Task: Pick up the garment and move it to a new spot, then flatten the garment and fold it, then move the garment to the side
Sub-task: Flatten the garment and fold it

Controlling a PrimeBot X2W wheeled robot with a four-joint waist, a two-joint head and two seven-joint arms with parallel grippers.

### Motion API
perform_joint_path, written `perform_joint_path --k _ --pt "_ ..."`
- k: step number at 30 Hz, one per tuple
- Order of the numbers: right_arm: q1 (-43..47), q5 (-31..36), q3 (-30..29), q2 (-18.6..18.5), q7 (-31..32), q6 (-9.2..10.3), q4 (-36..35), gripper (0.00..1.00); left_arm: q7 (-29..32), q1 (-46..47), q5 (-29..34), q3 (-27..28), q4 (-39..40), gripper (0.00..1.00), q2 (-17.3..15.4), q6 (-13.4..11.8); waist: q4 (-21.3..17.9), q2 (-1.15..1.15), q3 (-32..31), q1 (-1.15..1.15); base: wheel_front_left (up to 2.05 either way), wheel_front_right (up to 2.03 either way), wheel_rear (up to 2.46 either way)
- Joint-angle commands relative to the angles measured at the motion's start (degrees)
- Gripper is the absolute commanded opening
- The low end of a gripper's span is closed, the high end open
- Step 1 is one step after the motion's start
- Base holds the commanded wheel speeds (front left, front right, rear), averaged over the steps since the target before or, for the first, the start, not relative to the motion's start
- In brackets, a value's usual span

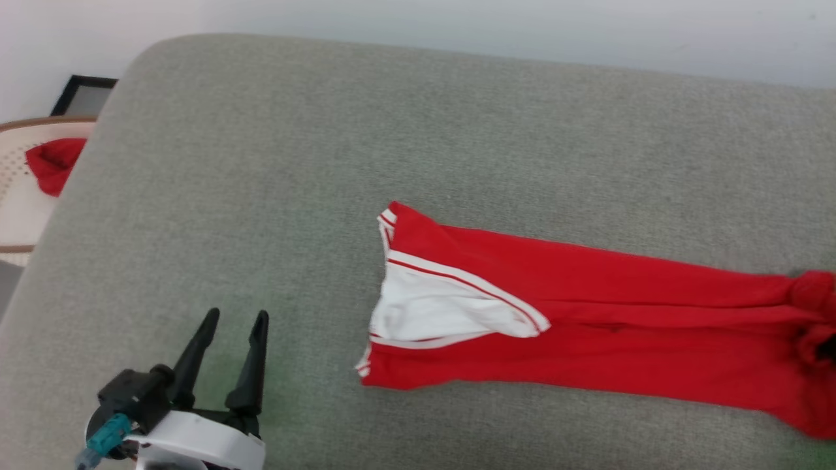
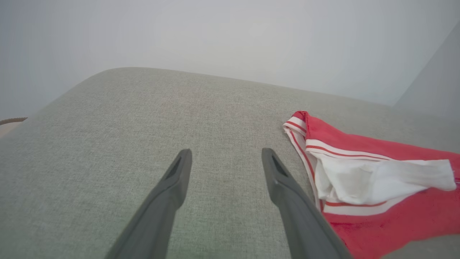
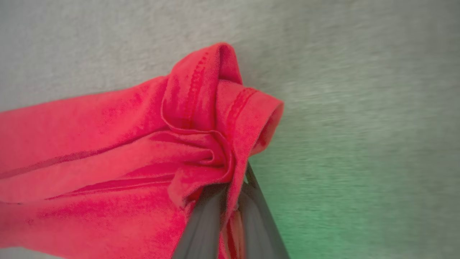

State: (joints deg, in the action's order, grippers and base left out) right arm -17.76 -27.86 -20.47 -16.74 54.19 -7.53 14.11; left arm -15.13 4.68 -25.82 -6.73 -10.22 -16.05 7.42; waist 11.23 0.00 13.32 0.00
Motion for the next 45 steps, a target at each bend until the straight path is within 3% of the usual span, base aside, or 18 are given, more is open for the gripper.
perform_joint_path --k 1,13,18,26,34,39,45 --pt "-0.38 0.55 -1.38 -1.15 -1.22 0.08 0.17 0.0 0.03 -0.09 0.37 0.46 0.21 1.0 -0.2 0.04 -1.15 0.0 0.6 0.0 0.0 0.0 0.0" --pt "-1.51 3.42 -12.75 -6.42 -8.03 0.07 0.33 0.0 0.03 -0.69 1.78 3.25 2.21 1.0 -1.35 0.05 -4.15 0.0 2.62 0.0 0.0 0.0 0.0" --pt "-0.54 1.65 -11.73 -6.06 -8.69 0.07 -1.21 0.0 0.03 -1.34 1.99 3.89 1.89 1.0 -0.98 0.05 -5.06 0.0 1.94 0.0 0.0 0.0 0.0" --pt "3.54 -1.74 2.43 -5.45 -7.2 0.07 -12.17 0.0 0.03 -2.58 2.28 3.46 0.24 1.0 -0.41 0.04 -5.78 0.0 -0.84 0.0 0.0 0.0 0.0" --pt "3.13 -5.55 18.44 -0.99 -3.97 0.07 -23.66 0.0 0.03 -3.76 2.71 3.1 -0.54 1.0 0.61 0.04 -4.63 0.0 -3.3 0.0 0.0 0.0 0.0" --pt "-0.4 -5.95 28.27 1.88 -5.08 0.07 -24.29 0.0 0.03 -3.88 2.41 2.71 -0.49 1.0 1.1 0.04 -3.36 0.0 -3.34 0.0 0.0 0.0 0.0" --pt "-5.11 -4.99 36.98 3.59 -8.28 0.07 -18.01 0.0 0.03 -2.86 1.84 2.12 -0.44 1.0 1.09 0.04 -1.51 0.0 -1.98 0.0 0.0 0.0 0.0"
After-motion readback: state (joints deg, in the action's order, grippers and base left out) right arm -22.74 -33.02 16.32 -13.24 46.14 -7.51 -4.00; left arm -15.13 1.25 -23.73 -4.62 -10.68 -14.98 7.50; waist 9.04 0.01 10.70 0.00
